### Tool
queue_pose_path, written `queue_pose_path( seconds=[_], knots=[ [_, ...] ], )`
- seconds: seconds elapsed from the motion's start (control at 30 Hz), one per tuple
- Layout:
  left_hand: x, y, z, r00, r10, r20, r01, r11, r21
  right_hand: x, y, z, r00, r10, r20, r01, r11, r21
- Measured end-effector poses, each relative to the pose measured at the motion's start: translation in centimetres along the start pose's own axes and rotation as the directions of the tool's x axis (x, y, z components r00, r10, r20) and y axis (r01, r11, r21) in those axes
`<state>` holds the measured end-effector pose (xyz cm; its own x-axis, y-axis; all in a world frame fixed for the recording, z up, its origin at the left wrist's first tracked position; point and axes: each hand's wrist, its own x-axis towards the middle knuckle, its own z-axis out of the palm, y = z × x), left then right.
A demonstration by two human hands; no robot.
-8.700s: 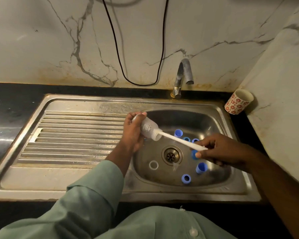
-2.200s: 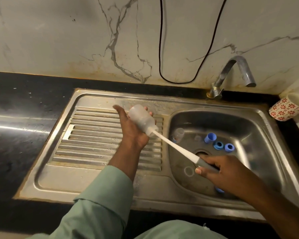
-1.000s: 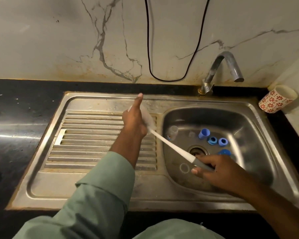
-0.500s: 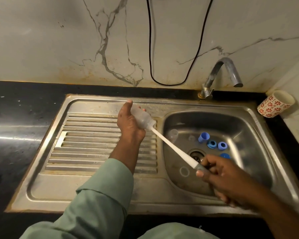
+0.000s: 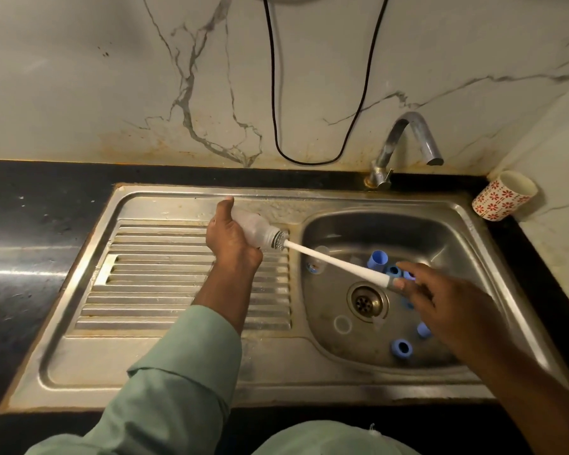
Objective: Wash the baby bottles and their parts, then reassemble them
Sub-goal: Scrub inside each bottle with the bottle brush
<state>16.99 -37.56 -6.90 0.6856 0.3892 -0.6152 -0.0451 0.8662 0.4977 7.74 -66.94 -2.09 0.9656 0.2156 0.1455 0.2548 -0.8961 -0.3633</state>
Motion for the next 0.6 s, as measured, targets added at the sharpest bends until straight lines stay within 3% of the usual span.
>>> queue_pose_path(
  seconds=[0.07,0.13,0.2,0.27,0.37,0.6],
  knots=[
    [-0.1,-0.2,0.1,0.999,0.032,-0.014,-0.032,0.999,-0.005,0.5,0.1,0.2,0.977,0.108,0.185,-0.138,0.978,0.158],
    [-0.3,-0.3,0.2,0.996,0.082,-0.043,-0.082,0.997,0.008,0.8,0.5,0.3,0.961,0.062,0.271,-0.133,0.959,0.251],
    [-0.1,-0.3,0.3,0.985,0.145,-0.092,-0.139,0.988,0.067,1.3,0.8,0.4,0.957,-0.012,0.291,-0.014,0.996,0.090],
    [-0.1,-0.3,0.3,0.975,0.186,-0.123,-0.174,0.979,0.104,1.7,1.1,0.5,0.975,-0.071,0.209,0.093,0.991,-0.100],
    [-0.6,-0.5,0.3,0.967,0.212,-0.139,-0.196,0.973,0.118,2.0,0.9,0.6,0.987,-0.101,0.123,0.123,0.974,-0.192],
    [-1.0,-0.2,0.3,0.937,0.322,-0.137,-0.298,0.939,0.170,1.5,-0.1,0.7,0.921,0.023,0.389,-0.120,0.966,0.228]
  ],
)
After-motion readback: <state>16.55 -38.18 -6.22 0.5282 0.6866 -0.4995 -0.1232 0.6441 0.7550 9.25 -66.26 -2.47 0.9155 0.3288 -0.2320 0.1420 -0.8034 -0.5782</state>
